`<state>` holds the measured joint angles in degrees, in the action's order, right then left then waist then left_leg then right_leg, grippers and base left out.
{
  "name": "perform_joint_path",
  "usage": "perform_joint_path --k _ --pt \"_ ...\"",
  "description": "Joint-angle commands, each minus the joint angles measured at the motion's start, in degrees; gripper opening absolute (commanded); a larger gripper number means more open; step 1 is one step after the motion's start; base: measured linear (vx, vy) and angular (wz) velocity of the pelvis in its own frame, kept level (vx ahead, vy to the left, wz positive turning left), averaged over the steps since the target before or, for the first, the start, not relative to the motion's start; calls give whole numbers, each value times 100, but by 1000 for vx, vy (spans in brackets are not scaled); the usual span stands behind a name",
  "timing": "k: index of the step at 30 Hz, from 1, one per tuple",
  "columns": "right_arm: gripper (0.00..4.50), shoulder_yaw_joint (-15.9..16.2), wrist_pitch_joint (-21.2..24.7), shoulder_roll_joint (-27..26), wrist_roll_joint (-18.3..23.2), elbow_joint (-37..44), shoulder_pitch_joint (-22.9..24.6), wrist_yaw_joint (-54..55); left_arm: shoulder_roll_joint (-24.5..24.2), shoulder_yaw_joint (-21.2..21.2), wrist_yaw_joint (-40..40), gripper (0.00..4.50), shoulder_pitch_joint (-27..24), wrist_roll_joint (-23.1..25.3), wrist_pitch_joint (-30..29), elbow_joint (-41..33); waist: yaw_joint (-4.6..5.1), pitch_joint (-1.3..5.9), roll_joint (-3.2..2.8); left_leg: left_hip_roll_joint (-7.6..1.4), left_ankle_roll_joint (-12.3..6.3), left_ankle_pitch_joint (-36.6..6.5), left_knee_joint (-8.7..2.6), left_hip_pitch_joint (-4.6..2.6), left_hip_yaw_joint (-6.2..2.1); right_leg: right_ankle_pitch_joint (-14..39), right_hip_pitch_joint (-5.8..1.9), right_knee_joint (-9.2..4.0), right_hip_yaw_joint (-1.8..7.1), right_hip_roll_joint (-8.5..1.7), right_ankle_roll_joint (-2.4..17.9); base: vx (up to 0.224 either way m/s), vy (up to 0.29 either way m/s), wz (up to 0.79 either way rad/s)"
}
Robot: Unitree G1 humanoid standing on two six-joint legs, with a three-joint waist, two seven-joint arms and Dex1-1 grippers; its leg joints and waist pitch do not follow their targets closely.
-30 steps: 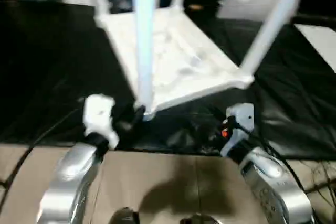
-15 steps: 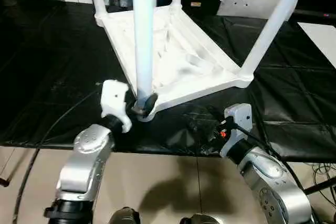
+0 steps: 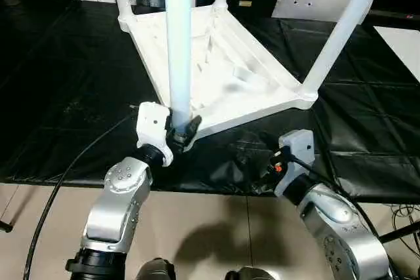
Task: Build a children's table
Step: Flip table
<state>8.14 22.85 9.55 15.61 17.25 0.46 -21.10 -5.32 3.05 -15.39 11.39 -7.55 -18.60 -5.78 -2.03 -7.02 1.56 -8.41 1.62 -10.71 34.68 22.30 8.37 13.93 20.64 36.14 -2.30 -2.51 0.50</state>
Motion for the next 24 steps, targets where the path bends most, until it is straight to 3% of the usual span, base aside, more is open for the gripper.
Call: perform_joint_path --k 1,9,11,18,21,22,24 --pt "450 2 -61 10 -44 -42 4 -4 56 -38 83 271 -14 -21 7 55 -12 416 -22 -497 -345 -607 -442 -98 -157 -234 -204 -404 327 -635 1379 0 0 0" --pt "450 45 -88 1 -64 -69 10 -16 105 -76 121 220 -21 -70 15 66 -16 431 -23 -495 -353 -576 -434 -97 -154 -257 -205 -401 328 -632 1366 0 0 0" --pt "450 58 -88 -7 -71 -62 24 -18 134 -108 148 218 -26 -97 -4 69 -20 432 -43 -496 -350 -588 -434 -99 -155 -246 -202 -399 329 -635 1373 0 0 0" --pt "450 73 -80 -36 -80 -75 21 11 521 -472 490 211 -115 -459 -127 -17 -10 405 -26 -496 -319 -721 -438 -92 -143 -108 -196 -426 337 -640 1399 0 0 0" --pt "450 -354 152 -433 207 -250 -138 475 1167 -987 874 211 -318 -1225 -314 -237 46 373 27 -479 -305 -920 -457 -58 -147 421 -199 -474 340 -656 1366 0 0 0" --pt "450 -374 160 -449 218 -259 -146 495 1183 -998 882 211 -327 -1246 -323 -244 50 369 28 -468 -302 -930 -448 -61 -140 528 -182 -479 346 -656 1353 0 0 0" --pt "450 -742 272 -714 462 -446 -313 825 1333 -1065 911 211 -448 -1441 -399 -334 56 349 28 -426 -292 -1014 -441 -75 -118 964 -147 -523 347 -633 1217 0 0 0"
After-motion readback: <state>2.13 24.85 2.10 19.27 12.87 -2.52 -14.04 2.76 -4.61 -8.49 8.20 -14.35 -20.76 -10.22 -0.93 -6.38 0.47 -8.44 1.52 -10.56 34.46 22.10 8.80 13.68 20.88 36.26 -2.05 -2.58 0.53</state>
